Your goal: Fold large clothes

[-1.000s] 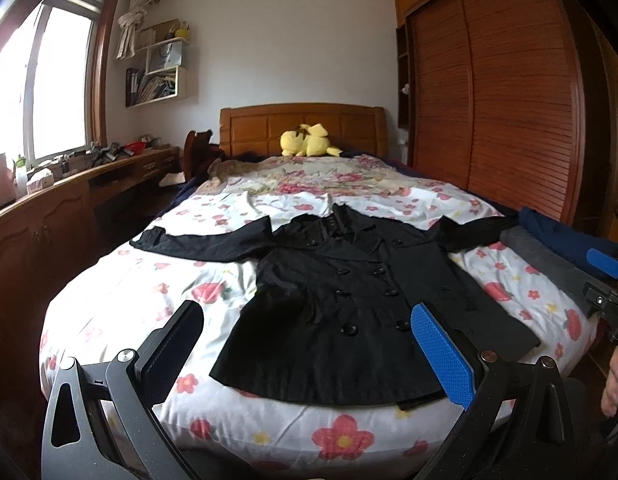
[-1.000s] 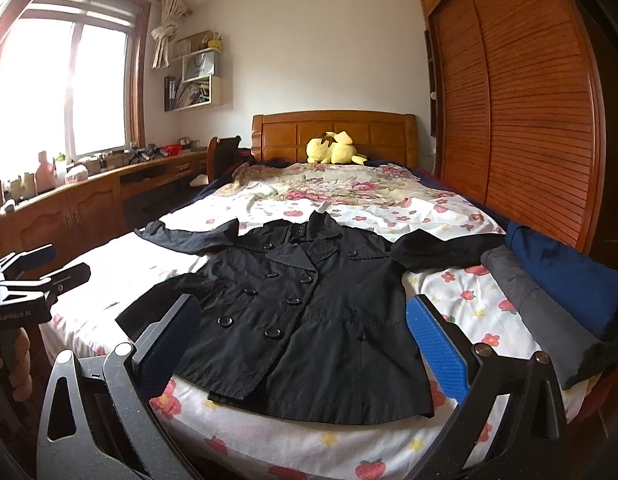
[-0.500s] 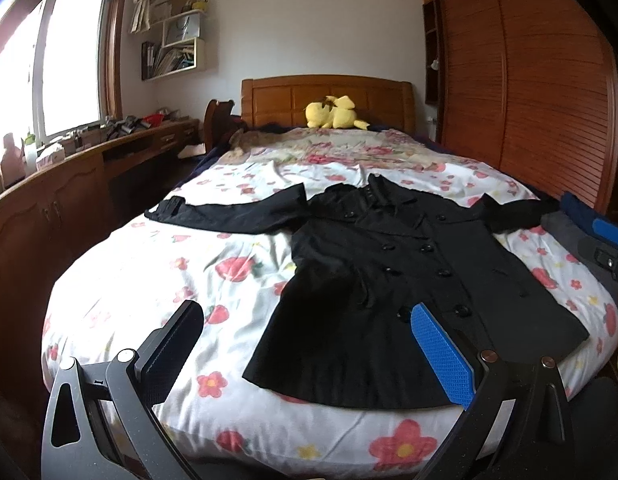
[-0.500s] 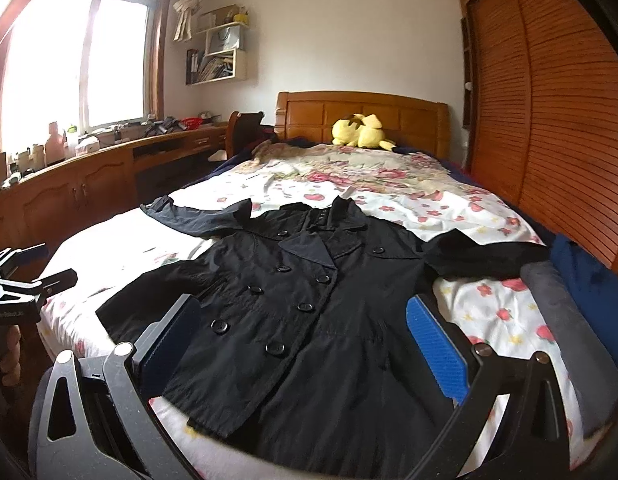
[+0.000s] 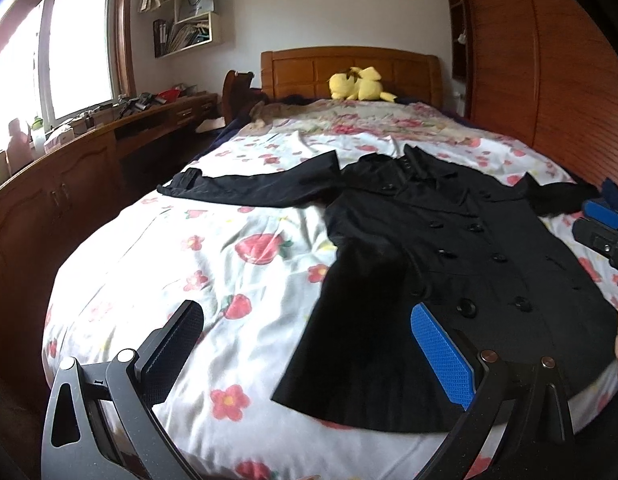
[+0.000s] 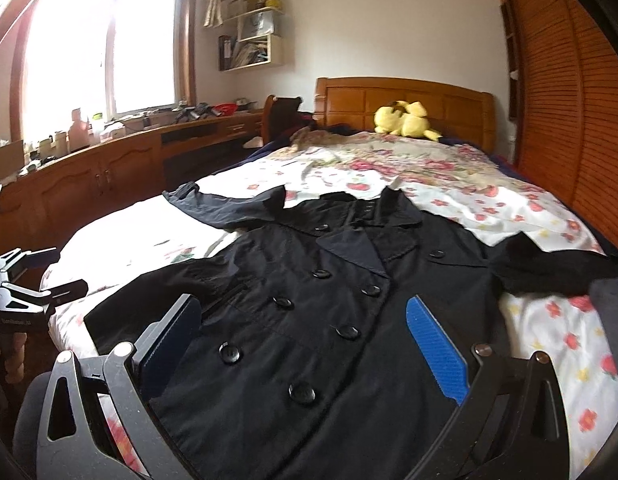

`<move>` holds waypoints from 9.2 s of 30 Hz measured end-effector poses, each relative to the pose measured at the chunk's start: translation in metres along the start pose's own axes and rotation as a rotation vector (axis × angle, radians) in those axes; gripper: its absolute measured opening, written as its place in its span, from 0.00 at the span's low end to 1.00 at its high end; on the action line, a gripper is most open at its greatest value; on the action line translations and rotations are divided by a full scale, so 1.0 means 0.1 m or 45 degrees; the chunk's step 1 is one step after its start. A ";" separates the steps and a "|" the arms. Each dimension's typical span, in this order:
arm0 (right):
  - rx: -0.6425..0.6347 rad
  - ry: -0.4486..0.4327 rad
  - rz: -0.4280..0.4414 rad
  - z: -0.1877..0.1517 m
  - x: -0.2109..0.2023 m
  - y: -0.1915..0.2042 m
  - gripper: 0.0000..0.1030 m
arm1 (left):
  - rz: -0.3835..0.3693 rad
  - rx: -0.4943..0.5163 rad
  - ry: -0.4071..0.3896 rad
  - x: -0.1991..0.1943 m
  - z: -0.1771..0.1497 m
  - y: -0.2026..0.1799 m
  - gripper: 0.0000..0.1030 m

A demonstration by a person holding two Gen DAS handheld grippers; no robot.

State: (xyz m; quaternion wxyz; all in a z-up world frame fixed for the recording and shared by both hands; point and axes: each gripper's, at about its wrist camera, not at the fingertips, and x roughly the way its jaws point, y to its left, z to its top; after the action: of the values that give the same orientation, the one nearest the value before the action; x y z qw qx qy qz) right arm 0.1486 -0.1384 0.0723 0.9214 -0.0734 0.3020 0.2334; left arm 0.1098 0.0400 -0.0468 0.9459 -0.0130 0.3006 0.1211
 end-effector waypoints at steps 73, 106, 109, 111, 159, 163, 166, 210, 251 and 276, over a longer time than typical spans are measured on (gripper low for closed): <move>0.028 0.231 0.166 -0.16 1.54 -0.01 1.00 | 0.004 -0.215 0.122 3.22 2.40 0.45 0.02; 0.024 0.159 -0.101 -0.18 0.44 -0.43 1.00 | -0.238 0.201 0.264 1.80 1.83 -0.87 0.33; 0.004 0.157 -0.105 -0.19 0.43 -0.36 1.00 | -0.284 0.189 0.265 1.69 1.78 -0.76 0.45; 0.000 0.157 -0.101 -0.20 0.44 -0.34 1.00 | -0.275 0.183 0.255 1.65 1.77 -0.66 0.48; -0.026 0.309 -0.006 -0.50 0.80 -0.17 1.00 | -0.029 0.112 0.172 2.77 2.09 -0.27 0.01; -0.026 0.283 -0.014 -0.44 0.70 -0.18 1.00 | -0.072 0.169 0.071 2.30 2.23 -0.54 0.01; -0.027 0.242 -0.042 -0.38 0.55 -0.25 1.00 | -0.151 0.197 0.037 1.93 2.28 -0.81 0.01; 0.094 0.064 -0.194 -0.10 -0.20 -0.85 1.00 | -0.463 0.226 -0.159 -0.22 1.16 -0.44 0.43; -0.168 0.343 0.249 -0.36 1.06 0.52 0.07 | -0.293 0.020 0.010 0.00 0.52 0.38 0.43; 0.122 0.031 -0.022 -0.26 -0.23 -0.76 0.03 | -0.420 0.159 -0.017 -0.15 0.51 -0.22 0.43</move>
State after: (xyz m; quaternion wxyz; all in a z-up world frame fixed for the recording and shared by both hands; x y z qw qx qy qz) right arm 0.1548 -0.2212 0.0644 0.9221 -0.0347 0.3232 0.2100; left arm 0.1320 0.0200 0.0024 0.9539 -0.0026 0.2950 -0.0546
